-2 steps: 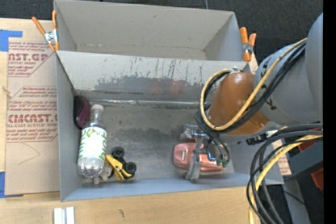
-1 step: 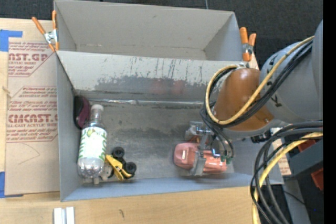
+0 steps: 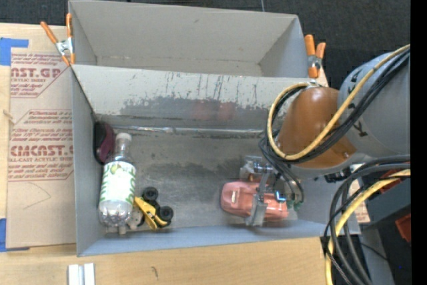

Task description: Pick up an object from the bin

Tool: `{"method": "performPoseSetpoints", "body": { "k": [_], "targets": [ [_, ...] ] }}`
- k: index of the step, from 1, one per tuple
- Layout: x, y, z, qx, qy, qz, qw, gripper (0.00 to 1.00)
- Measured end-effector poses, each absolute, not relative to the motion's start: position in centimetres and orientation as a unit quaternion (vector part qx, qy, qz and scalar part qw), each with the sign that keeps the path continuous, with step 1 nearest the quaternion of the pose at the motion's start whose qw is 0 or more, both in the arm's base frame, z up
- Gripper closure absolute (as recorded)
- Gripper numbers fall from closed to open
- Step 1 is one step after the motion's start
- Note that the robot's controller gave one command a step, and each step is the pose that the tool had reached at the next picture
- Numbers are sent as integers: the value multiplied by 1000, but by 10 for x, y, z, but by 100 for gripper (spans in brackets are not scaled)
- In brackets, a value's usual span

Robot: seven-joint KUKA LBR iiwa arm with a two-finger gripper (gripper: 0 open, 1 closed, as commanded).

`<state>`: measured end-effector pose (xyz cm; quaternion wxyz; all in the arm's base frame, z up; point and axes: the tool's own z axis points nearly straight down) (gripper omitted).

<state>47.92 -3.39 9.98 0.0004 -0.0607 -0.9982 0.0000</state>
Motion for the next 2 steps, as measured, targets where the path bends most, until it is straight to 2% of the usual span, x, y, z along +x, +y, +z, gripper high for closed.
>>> {"method": "performPoseSetpoints", "body": {
  "k": [1,2],
  "targets": [
    [487,-28,69,-65,-998,-1,-1,0],
    [483,-44,70,-117,-993,-3,-1,100]
  ]
}}
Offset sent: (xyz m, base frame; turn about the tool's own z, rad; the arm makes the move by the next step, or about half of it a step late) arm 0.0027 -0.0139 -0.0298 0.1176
